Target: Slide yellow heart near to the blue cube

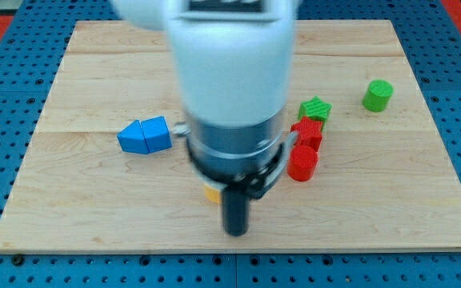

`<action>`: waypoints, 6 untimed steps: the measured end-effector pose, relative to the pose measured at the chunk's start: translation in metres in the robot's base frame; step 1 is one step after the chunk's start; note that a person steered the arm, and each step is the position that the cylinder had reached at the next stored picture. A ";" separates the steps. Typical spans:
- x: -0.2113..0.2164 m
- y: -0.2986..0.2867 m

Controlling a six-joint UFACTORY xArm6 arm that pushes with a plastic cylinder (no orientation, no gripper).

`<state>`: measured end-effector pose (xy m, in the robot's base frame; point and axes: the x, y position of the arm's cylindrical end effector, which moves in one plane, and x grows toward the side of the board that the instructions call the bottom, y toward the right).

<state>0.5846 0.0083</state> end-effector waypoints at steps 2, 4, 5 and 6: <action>-0.069 -0.024; -0.070 -0.049; -0.086 -0.102; -0.102 -0.066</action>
